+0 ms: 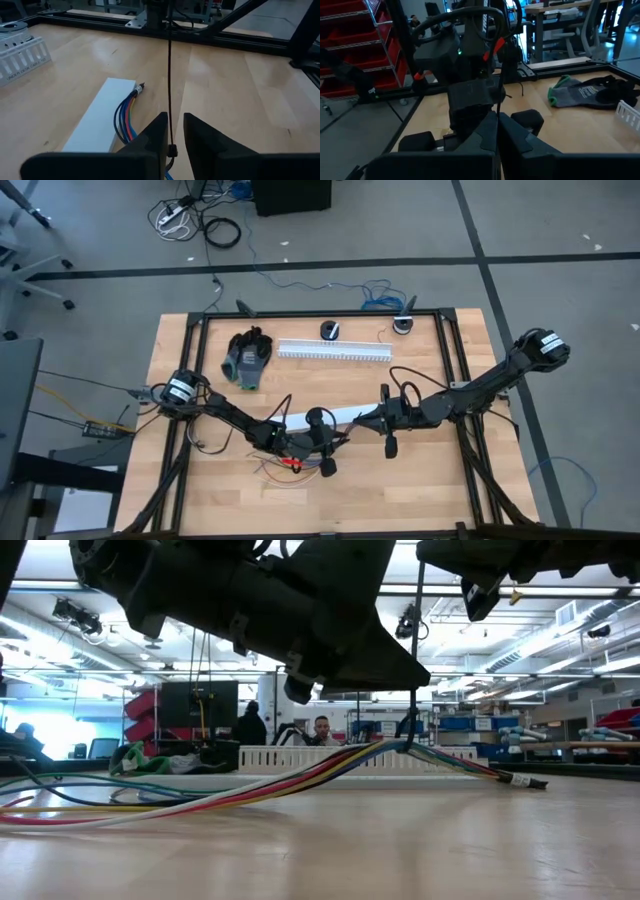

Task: Ziptie cables
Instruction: Wrap the black zip tie around the cables

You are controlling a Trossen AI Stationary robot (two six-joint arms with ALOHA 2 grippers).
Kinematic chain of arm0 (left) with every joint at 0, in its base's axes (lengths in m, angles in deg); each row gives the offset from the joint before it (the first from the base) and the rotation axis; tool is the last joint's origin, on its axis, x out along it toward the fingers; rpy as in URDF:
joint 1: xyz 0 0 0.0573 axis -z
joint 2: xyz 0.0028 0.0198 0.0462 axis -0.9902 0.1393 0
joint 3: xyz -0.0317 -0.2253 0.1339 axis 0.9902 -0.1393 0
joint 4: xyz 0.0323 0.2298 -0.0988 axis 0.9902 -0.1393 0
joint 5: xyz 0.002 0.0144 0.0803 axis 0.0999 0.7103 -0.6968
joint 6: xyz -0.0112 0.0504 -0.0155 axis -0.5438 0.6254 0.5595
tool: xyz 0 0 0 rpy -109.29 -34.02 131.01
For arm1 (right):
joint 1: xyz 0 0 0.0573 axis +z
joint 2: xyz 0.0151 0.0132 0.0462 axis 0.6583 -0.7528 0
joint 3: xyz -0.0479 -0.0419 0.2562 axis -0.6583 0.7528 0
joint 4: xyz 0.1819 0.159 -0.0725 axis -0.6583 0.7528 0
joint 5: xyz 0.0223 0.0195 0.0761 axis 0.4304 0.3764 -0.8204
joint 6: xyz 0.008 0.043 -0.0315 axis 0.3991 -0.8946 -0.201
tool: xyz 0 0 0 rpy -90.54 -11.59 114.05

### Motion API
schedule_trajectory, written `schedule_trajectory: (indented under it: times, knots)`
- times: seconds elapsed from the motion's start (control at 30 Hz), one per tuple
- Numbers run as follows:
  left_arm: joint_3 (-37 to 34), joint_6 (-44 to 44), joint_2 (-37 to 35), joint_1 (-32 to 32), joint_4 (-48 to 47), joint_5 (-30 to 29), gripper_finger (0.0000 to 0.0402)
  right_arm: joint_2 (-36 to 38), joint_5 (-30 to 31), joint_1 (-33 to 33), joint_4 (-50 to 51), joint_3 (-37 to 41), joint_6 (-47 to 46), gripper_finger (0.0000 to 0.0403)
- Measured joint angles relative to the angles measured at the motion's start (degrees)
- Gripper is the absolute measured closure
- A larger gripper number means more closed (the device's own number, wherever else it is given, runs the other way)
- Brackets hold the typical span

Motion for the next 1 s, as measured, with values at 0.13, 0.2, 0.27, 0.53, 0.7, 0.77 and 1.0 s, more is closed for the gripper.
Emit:
schedule_trajectory:
  times: [0.13,0.2,0.27,0.53,0.7,0.77,1.0]
  knots:
    - [0.1,-1.2,0.3,0.0,-0.5,0.0,0.0348,0.1,0.0,0.0,-0.2,0.0,0.2,0.0403]
    - [0.1,-1.3,0.5,0.0,-0.9,0.3,0.0348,0.1,-0.1,0.0,-0.7,0.0,0.7,0.0403]
    - [0.1,-1.5,1.0,0.0,-0.7,0.7,0.0348,0.1,-0.3,0.0,-1.1,0.0,0.8,0.0403]
    - [0.1,-1.0,1.0,0.0,-1.2,0.3,0.0348,0.1,-0.3,0.0,-1.1,0.0,0.8,0.0403]
    - [0.1,-0.6,1.0,0.0,-1.1,-0.5,0.0351,0.1,-0.4,0.0,-0.4,0.0,0.5,0.0403]
    - [0.1,0.4,1.0,0.0,-1.0,-0.9,0.0356,0.1,-0.4,0.0,-0.3,0.0,0.5,0.0403]
    - [0.1,0.6,1.0,0.0,-1.4,-1.7,0.0397,0.1,-0.4,0.0,-0.3,0.0,0.5,0.0402]
